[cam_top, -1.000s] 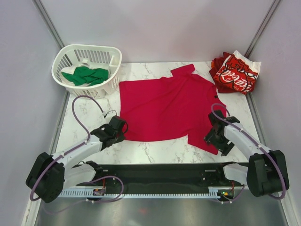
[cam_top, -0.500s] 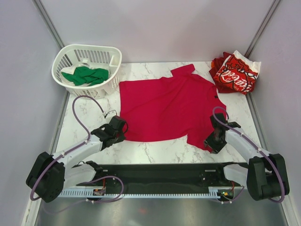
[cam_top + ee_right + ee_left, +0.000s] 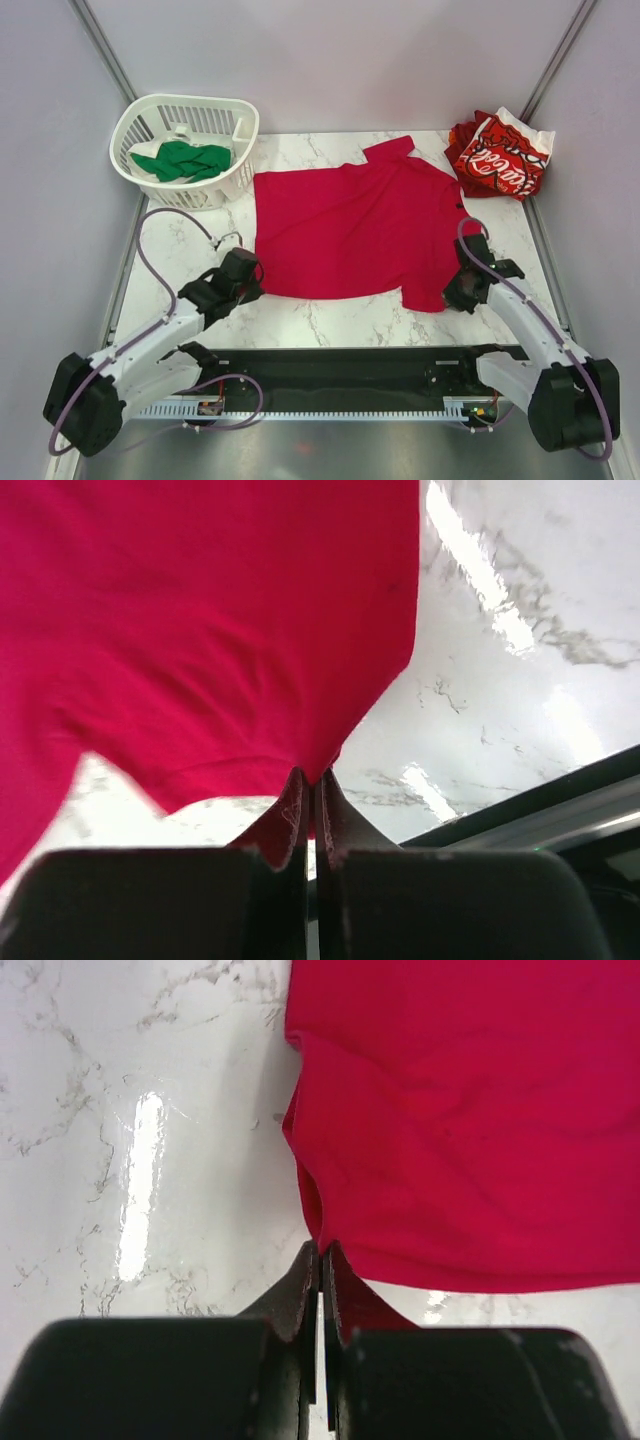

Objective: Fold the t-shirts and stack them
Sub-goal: Fold the tshirt

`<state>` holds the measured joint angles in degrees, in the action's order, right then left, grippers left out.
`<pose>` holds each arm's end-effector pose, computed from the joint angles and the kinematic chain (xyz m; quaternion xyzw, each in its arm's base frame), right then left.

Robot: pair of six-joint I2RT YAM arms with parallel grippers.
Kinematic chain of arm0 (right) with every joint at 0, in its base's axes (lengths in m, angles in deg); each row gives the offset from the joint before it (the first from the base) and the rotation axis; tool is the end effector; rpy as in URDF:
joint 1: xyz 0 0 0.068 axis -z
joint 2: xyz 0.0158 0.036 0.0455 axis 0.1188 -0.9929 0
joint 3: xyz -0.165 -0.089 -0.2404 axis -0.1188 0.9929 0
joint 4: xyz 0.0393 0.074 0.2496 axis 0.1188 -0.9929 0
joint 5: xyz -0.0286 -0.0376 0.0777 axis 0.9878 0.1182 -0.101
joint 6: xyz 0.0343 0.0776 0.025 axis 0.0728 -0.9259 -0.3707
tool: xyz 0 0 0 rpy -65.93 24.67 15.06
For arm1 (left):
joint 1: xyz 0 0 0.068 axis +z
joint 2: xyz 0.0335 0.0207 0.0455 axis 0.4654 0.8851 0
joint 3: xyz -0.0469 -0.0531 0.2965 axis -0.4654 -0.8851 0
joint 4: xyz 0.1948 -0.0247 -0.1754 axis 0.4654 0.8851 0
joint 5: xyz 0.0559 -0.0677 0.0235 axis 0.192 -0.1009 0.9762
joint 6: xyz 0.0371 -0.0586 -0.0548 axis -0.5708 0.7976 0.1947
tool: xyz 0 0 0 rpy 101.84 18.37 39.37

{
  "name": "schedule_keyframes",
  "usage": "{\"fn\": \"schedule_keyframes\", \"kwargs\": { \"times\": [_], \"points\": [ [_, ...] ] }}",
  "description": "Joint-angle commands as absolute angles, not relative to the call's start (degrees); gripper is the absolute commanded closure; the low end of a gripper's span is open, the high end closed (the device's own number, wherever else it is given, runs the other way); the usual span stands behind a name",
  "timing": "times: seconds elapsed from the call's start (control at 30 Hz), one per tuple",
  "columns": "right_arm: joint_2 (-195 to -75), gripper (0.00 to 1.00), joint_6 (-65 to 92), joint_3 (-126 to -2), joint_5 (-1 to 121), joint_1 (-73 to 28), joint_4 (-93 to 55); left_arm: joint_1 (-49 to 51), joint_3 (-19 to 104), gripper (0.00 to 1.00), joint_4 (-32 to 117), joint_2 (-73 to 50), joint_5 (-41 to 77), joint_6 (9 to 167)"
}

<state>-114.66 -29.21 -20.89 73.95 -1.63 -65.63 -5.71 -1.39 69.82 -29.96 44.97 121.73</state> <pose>0.1585 0.0155 0.1610 0.3547 0.9247 0.0185 0.1369 0.1729 -0.0838 0.1763 -0.1441 0.9279 -0.0730 0.3360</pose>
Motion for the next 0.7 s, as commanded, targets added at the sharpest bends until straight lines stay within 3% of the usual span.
{"fn": "schedule_keyframes", "kwargs": {
  "times": [0.0,0.17,0.67],
  "points": [
    [-108.8,1.00,-26.7,-29.3,80.6,-1.4,-72.1,-5.5,-1.5,0.98,73.3,-37.8,43.7,122.2],
    [-102.3,1.00,-23.8,-34.4,79.3,-1.4,-77.8,-5.5,1.1,0.98,80.0,-44.6,41.8,124.6],
    [-90.2,1.00,-21.6,-34.8,72.8,-1.9,-87.2,-5.9,11.8,0.98,104.1,-58.5,39.6,137.5]
  ]
}}
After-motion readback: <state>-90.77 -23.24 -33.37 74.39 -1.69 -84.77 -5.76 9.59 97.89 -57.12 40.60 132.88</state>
